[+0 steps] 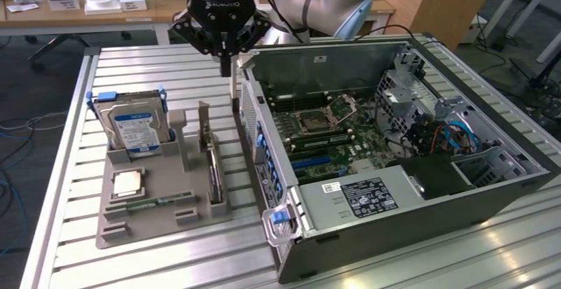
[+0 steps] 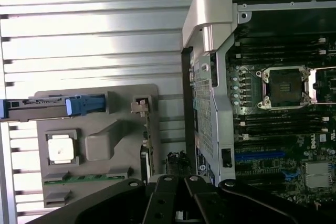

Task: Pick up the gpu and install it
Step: 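Reach for the gpu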

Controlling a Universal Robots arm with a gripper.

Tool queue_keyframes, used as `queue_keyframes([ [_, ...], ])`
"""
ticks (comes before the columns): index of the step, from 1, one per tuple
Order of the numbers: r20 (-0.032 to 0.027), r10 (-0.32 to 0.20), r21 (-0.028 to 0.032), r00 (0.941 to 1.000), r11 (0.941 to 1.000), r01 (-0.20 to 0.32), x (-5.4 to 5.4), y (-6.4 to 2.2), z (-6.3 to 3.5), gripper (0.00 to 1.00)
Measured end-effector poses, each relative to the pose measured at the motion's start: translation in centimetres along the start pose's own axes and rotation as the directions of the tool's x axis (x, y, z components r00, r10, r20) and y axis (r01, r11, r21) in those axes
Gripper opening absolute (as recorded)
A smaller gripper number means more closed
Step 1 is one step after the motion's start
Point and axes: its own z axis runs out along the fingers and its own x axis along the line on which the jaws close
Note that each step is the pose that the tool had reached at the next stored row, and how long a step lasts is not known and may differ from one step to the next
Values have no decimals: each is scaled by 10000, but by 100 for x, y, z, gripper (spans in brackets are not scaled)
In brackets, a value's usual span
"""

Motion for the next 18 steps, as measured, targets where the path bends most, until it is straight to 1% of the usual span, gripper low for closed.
queue_keyframes([
  [18,0,0,0,10000,10000,0,138,-10,-4,11],
])
